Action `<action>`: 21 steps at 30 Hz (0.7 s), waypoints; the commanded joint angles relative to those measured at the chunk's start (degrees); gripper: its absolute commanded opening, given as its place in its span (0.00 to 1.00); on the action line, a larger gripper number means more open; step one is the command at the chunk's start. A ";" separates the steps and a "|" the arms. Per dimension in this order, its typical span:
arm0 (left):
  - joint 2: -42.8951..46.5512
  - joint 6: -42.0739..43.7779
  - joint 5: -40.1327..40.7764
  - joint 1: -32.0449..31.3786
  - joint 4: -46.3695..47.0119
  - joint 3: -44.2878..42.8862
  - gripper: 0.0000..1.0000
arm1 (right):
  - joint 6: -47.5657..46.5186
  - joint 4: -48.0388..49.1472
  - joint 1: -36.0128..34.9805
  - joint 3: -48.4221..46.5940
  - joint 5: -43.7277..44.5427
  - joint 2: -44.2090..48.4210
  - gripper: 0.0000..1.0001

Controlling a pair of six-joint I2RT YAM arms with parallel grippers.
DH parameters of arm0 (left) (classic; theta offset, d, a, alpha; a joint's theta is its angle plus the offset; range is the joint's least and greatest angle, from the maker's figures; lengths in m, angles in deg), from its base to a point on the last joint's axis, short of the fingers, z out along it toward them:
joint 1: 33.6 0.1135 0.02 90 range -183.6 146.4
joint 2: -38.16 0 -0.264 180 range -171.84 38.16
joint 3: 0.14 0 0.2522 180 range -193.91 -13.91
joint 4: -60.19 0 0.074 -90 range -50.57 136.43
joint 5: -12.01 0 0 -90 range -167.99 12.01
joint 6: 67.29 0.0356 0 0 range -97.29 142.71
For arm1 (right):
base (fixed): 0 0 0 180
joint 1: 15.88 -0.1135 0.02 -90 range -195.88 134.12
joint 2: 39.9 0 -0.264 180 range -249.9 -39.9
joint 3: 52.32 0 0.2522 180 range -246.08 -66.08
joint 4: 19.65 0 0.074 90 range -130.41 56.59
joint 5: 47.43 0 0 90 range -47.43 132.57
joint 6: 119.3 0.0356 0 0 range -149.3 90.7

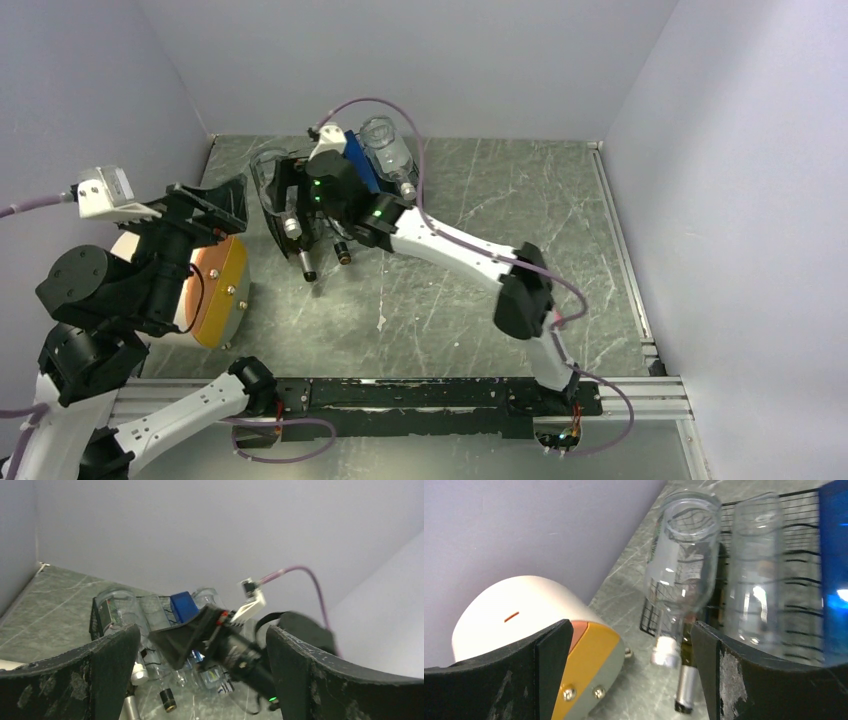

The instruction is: Put the wine bottle on the wine rack

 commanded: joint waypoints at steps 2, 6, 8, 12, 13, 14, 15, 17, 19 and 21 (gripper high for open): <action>4.26 2.08 -10.02 -0.29 -2.61 3.04 0.99 | -5.03 2.16 -0.08 15.03 3.20 15.96 0.97; 5.15 1.01 -13.58 -0.18 -3.46 3.49 1.00 | -7.18 -5.67 -0.32 27.53 11.08 27.18 0.98; 4.87 0.96 -16.69 -0.23 -3.29 3.72 0.99 | -6.42 -8.35 -0.33 35.20 14.92 33.56 0.98; 3.59 1.33 -20.37 -0.20 -4.08 4.44 0.98 | -2.21 -17.45 -0.27 45.87 21.54 45.09 1.00; 3.39 1.50 -20.81 -0.22 -4.37 4.73 0.98 | 0.35 -21.62 -0.31 46.24 24.13 46.92 1.00; 3.25 1.64 -20.63 -0.18 -4.30 5.23 0.99 | 2.53 -26.23 -0.34 46.24 26.42 48.50 1.00; 3.11 1.70 -20.14 -0.20 -4.04 5.94 1.00 | 4.51 -30.10 -0.33 46.10 28.00 49.92 1.00; 2.53 2.07 -19.51 -0.23 -4.08 6.99 0.99 | 6.60 -35.70 -0.33 46.23 30.47 53.29 1.00; 1.44 2.07 -19.09 -0.21 -5.14 7.19 1.00 | 6.62 -38.32 -0.31 46.54 31.97 56.13 1.00; 0.48 1.97 -18.92 -0.18 -6.18 7.20 0.99 | 6.81 -40.89 -0.27 46.24 34.07 58.63 1.00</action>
